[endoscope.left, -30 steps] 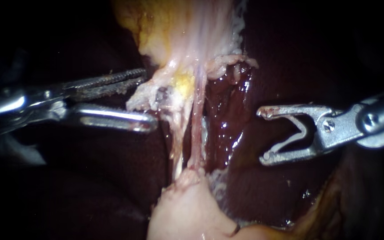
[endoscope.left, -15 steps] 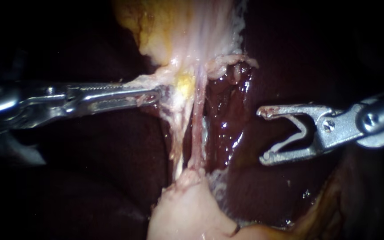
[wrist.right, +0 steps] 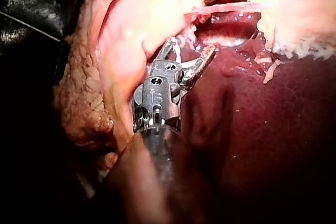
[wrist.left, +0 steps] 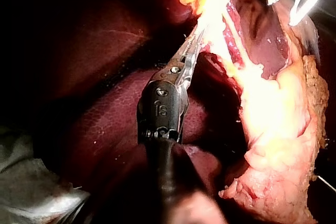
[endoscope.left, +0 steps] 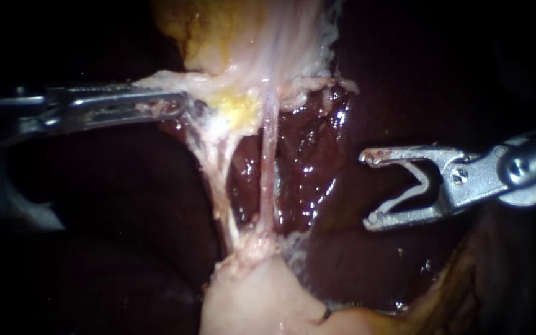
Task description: Grabbing gallbladder
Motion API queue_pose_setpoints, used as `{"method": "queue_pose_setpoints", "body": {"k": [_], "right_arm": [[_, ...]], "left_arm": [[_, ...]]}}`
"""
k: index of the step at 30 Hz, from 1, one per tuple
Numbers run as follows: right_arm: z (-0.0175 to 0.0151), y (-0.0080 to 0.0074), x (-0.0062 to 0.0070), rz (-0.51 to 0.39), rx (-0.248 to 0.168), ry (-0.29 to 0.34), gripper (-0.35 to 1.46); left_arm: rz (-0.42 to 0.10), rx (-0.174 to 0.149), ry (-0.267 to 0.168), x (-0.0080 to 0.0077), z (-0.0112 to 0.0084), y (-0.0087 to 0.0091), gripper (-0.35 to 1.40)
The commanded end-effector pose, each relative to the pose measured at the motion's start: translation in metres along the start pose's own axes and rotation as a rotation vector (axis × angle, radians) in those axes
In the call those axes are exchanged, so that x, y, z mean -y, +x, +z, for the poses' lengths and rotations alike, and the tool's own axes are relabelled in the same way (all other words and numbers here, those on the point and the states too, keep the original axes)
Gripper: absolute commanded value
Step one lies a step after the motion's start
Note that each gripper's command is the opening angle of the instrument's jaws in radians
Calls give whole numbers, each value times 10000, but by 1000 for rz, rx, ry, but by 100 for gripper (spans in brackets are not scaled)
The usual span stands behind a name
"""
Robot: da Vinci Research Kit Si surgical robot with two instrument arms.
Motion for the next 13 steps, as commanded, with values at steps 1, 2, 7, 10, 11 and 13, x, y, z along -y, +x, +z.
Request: {"method": "queue_pose_setpoints", "body": {"k": [1, 2, 7, 10, 11, 13], "right_arm": [[0, 0, 0, 0, 0, 0, 50], [0, 0, 0, 0, 0, 0, 50], [0, 0, 0, 0, 0, 0, 50], [0, 0, 0, 0, 0, 0, 50], [0, 0, 0, 0, 0, 0, 50], [0, 0, -1, 0, 0, 0, 50]], "left_arm": [[3, -6, 4, 1, -2, 1, -35], [1, -8, 10, 2, -3, 0, -35], [-3, -11, 21, 5, 1, -6, -35], [-3, -12, 24, 5, 1, -6, -35], [-4, -11, 21, 5, 1, -6, -35], [-4, -11, 22, 5, 2, -7, -35]]}}
